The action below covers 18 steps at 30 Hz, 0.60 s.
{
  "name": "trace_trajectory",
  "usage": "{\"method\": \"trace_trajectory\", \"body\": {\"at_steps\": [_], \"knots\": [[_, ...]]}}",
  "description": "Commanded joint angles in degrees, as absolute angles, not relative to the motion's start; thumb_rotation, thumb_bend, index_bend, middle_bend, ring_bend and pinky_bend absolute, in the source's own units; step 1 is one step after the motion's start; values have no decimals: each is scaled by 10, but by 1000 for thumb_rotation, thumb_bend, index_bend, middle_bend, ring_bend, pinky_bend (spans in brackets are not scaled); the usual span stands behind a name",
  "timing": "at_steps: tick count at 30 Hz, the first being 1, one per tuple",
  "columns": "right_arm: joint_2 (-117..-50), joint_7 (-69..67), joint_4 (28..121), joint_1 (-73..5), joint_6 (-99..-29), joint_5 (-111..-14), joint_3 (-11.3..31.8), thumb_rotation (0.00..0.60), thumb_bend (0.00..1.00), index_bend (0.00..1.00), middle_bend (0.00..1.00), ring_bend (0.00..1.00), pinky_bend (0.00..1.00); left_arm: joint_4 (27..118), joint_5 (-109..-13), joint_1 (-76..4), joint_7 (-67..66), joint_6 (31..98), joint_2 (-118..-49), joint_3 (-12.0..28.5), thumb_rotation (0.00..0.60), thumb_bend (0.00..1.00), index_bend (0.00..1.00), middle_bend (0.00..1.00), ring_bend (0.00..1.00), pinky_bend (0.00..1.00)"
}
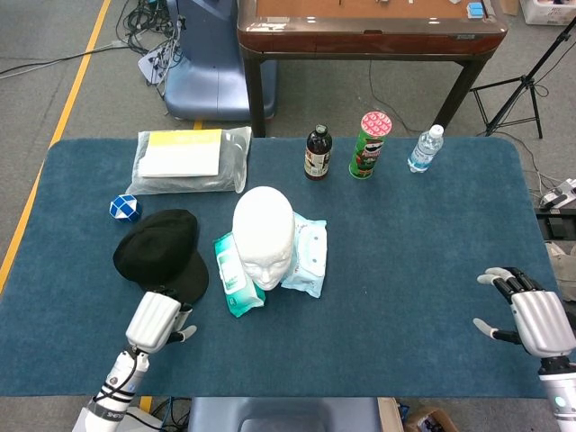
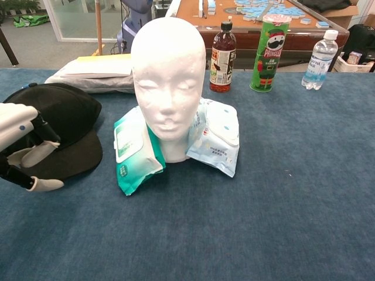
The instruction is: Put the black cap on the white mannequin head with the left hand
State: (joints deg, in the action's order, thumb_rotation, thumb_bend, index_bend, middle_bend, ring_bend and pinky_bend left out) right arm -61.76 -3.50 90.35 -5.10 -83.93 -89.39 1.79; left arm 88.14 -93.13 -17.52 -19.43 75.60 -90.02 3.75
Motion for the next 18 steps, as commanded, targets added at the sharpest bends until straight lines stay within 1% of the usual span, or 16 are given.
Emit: {"method": "trace_trajectory", "body": {"at_steps": [1,13,18], "knots": [[-616,-39,903,-51,-840,-894,18,600,122,321,283,203,382,871,-918,-184,-208,743,-911,43,600,37,924,1000,608,525],[-614,-48,901,-51,-841,-893,19,600,122,321,283,203,382,820,-858,-212,-235,706,-945,66,600,37,920,1000,608,526],[-615,-45,901,-51,-839,-892,18,600,122,321,283,203,382,801,-843,-219,-230,699,-951,68,600,37,919,1000,611,527]]}}
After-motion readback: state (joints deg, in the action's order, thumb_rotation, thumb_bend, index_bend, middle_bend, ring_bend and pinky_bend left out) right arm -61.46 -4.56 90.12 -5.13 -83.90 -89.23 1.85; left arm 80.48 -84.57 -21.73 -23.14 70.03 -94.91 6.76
